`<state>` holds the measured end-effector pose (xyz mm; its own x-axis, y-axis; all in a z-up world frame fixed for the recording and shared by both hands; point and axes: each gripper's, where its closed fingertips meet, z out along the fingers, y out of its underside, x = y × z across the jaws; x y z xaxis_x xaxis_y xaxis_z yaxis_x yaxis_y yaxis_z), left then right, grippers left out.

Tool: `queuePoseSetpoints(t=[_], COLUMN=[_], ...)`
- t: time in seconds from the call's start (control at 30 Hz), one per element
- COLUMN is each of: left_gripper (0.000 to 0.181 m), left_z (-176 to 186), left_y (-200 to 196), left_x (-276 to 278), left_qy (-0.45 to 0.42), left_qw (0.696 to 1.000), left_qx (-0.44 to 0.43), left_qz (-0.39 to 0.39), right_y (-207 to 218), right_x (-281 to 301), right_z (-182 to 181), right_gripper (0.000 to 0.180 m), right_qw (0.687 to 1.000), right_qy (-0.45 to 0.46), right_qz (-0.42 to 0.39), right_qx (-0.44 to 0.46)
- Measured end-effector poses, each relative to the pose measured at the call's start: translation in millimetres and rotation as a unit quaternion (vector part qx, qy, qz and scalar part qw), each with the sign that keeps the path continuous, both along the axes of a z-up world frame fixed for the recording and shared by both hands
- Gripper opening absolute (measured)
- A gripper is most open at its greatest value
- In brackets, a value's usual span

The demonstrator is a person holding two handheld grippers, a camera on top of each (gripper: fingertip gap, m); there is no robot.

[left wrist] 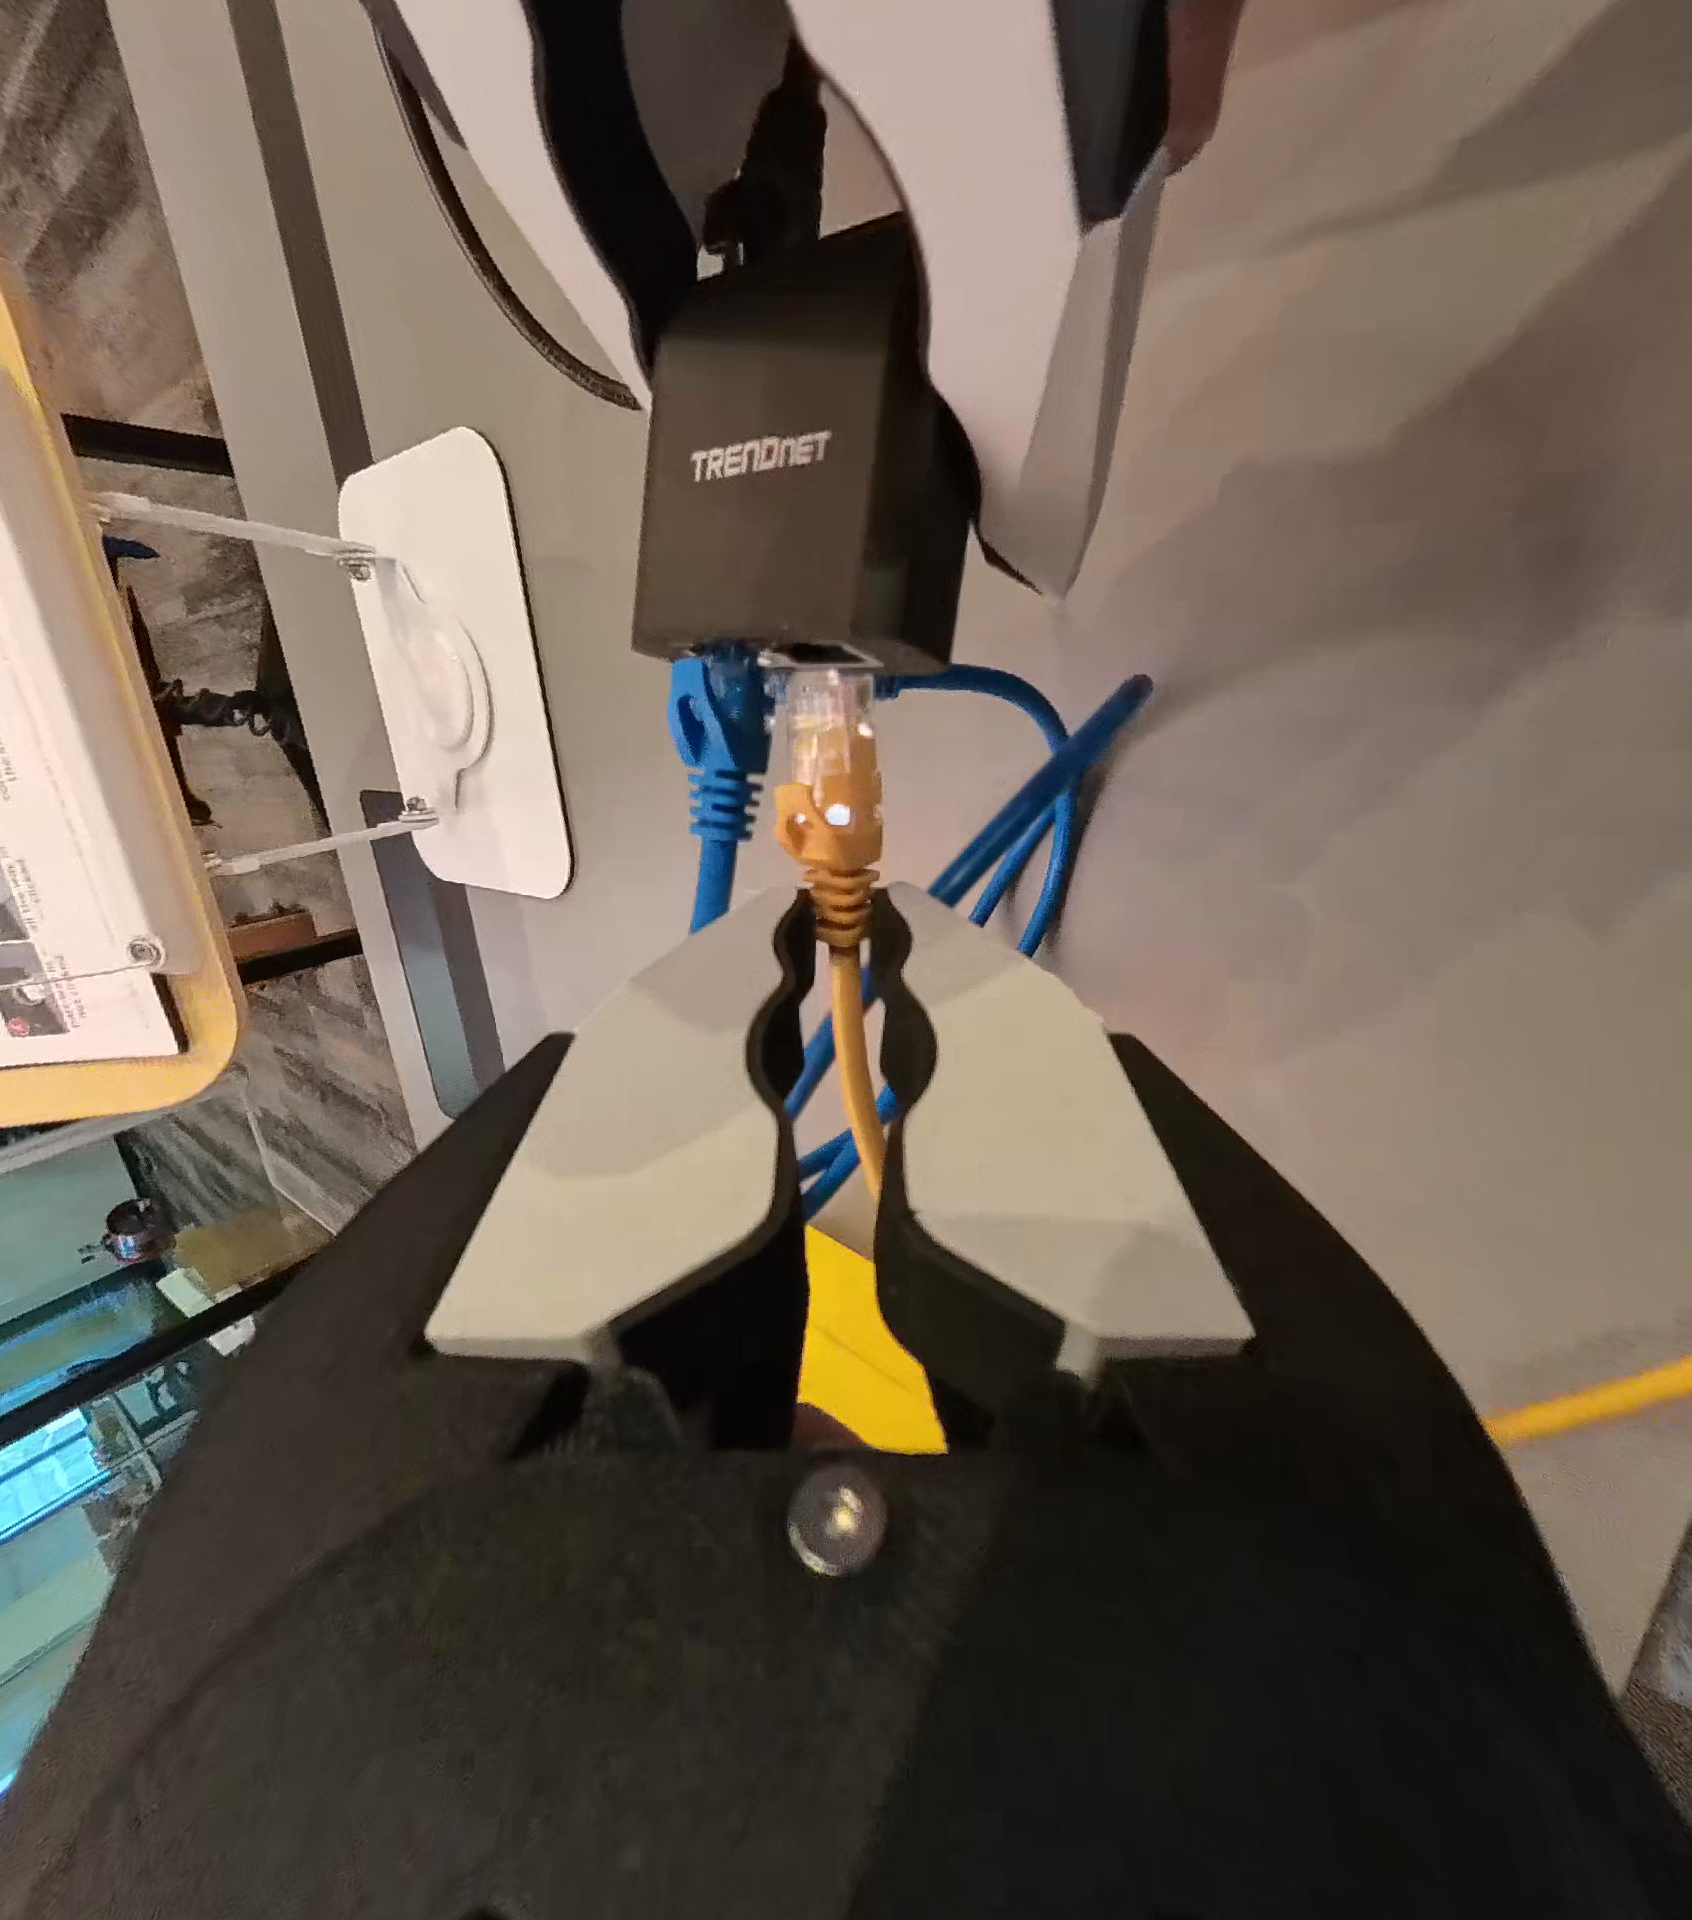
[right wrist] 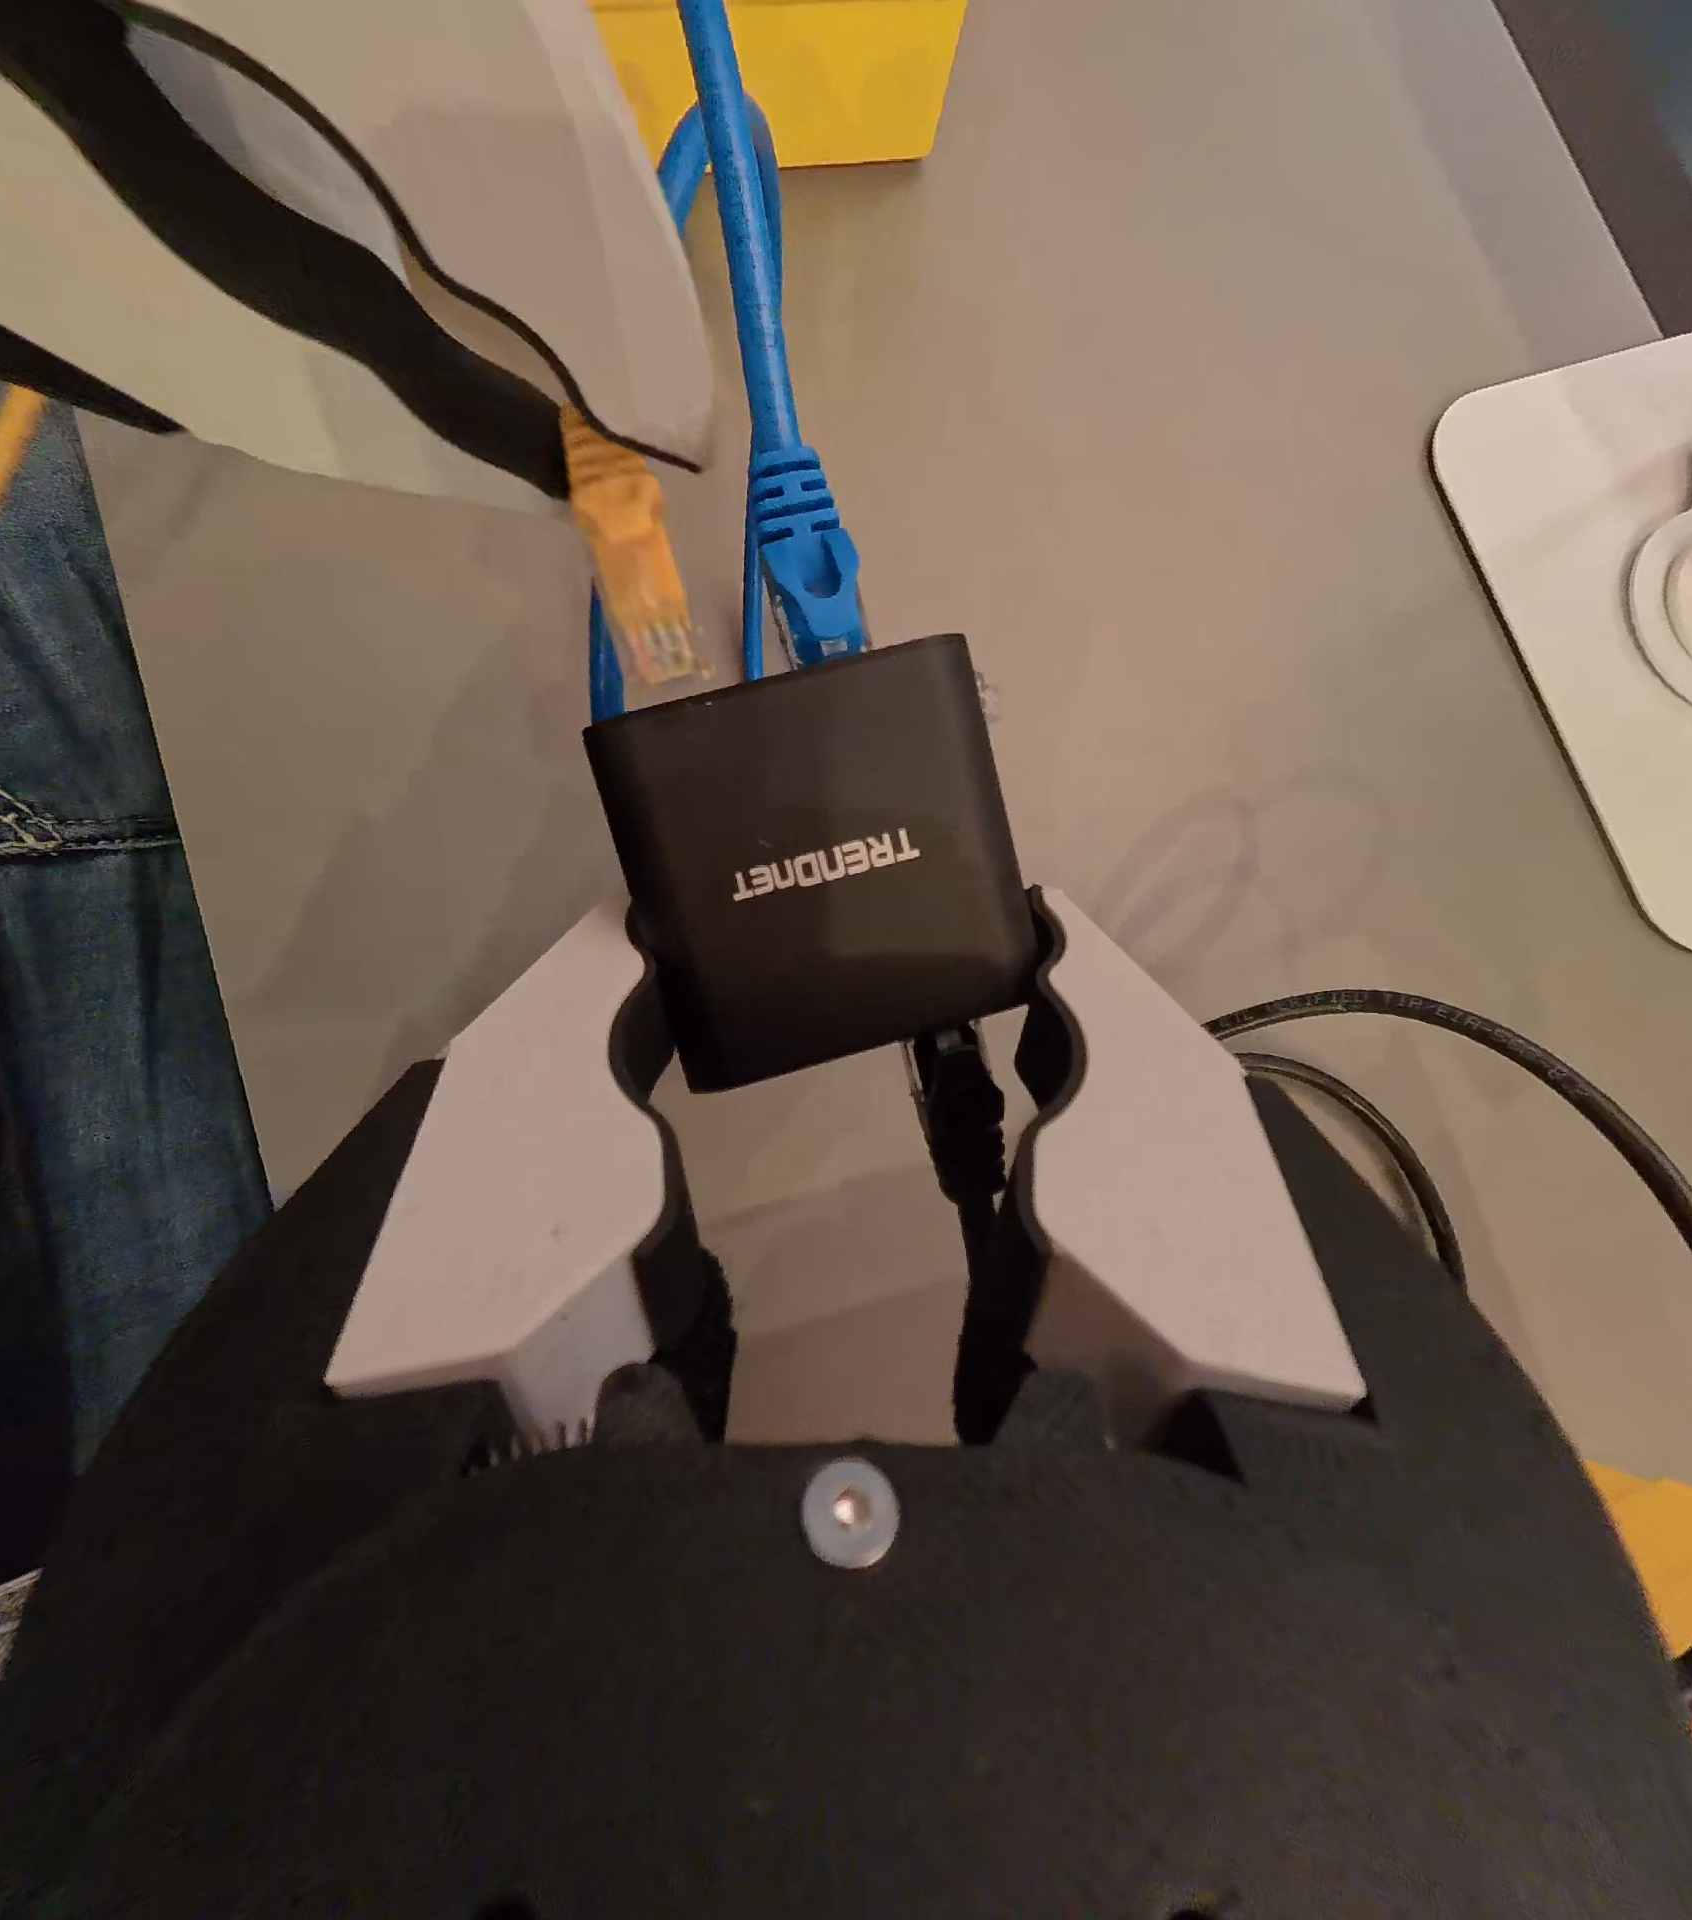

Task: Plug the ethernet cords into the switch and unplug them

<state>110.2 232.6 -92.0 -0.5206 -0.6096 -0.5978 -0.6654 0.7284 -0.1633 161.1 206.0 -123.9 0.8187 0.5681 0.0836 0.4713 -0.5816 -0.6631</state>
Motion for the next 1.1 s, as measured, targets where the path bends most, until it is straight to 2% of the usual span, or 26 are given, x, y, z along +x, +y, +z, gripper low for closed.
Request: queuePoseSetpoints(t=[0.27,0.5,0.77,1.1], left_gripper=[0.01,0.01,0.01,0.009], left_z=[-6.2,-5.6,-4.6,0.6], left_y=[3.0,7.3,9.0,10.5], left_x=[1.8,0.4,2.9,7.8], left_qy=[0.015,0.033,0.014,-0.003], left_qw=[1.0,0.998,0.991,0.99], left_qx=[-0.001,0.044,0.132,0.135], left_qz=[0.002,0.003,0.025,0.038], right_y=[2.9,5.4,6.5,10.2], right_x=[1.0,1.9,1.0,1.4], right_z=[-3.2,-4.9,-6.2,3.3], right_gripper=[0.066,0.066,0.066,0.065], right_qw=[1.0,0.999,0.999,0.998], right_qy=[-0.026,-0.041,-0.046,-0.061], right_qz=[-0.001,-0.009,-0.012,-0.019], right_qx=[0.002,-0.007,-0.004,0.008])
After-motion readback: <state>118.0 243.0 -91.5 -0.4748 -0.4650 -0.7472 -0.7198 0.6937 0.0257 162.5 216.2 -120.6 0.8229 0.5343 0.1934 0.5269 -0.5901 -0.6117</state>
